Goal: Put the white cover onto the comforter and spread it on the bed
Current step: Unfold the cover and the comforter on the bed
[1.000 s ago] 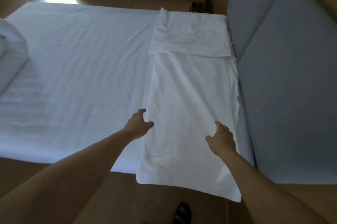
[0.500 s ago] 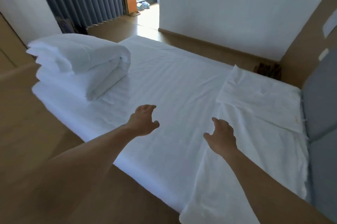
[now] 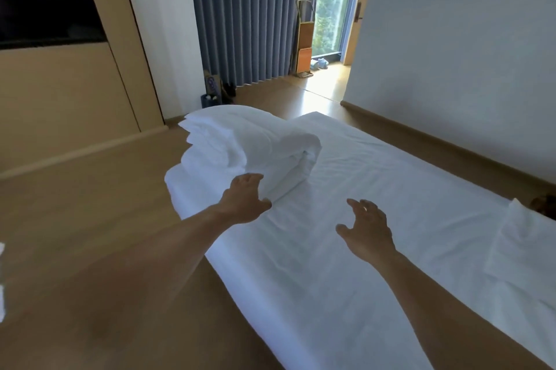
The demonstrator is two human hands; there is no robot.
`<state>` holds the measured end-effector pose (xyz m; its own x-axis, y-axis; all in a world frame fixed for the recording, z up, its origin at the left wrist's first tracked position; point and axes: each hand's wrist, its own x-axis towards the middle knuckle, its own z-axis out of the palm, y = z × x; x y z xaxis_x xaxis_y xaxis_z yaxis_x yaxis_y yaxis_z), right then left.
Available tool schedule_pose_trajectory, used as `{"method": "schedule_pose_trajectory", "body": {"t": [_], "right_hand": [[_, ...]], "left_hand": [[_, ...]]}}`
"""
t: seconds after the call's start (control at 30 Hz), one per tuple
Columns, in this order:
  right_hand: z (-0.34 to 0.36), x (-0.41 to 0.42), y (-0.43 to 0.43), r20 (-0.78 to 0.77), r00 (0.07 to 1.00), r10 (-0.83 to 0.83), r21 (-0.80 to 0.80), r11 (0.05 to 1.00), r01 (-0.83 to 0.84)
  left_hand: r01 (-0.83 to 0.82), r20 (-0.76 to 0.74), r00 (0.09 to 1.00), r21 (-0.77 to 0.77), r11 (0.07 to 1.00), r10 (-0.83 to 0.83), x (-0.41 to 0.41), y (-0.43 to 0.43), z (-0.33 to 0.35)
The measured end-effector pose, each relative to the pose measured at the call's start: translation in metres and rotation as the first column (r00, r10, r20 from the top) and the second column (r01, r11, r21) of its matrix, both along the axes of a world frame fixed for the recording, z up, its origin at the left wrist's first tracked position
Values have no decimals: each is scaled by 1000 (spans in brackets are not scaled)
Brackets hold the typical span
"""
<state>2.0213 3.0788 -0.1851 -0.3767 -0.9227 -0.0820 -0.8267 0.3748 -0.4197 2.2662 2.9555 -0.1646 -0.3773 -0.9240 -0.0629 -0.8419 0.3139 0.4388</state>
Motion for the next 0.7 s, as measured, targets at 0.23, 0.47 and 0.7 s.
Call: {"method": "schedule_pose_trajectory", "body": {"t": [0.23, 0.47, 0.7], "right_hand": [[2, 33, -123, -8, 994, 111, -63, 992, -111], [-13, 58, -277, 0, 959, 283, -80, 956, -282], [-46, 87, -399, 58, 928, 369, 16, 929, -371]], "left_hand": [[-45, -24, 999, 41, 998, 46, 21, -97, -1], [-167, -75, 980, 175, 970, 182, 32, -228, 0], [-327, -133, 912, 336, 883, 388, 51, -354, -14]]}}
